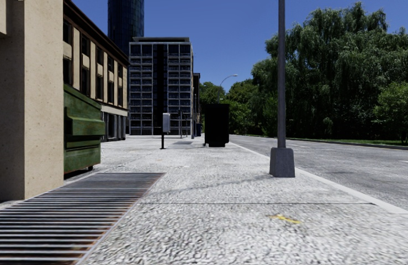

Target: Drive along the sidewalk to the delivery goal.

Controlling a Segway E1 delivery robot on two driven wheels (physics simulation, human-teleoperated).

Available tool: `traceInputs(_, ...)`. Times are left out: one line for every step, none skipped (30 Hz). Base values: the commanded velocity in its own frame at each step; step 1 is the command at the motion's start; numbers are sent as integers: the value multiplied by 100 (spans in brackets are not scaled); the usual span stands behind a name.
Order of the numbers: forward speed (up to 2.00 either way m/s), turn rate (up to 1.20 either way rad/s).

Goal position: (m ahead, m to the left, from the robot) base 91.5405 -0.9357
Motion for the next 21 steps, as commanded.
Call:
traceInputs(200,0)
traceInputs(200,0)
traceInputs(200,0)
traceInputs(200,0)
traceInputs(200,0)
traceInputs(200,0)
traceInputs(200,0)
traceInputs(200,0)
traceInputs(200,0)
traceInputs(200,0)
traceInputs(200,0)
traceInputs(200,0)
traceInputs(200,0)
traceInputs(200,0)
traceInputs(200,0)
traceInputs(200,0)
traceInputs(200,0)
traceInputs(200,0)
traceInputs(200,0)
traceInputs(200,0)
traceInputs(200,0)
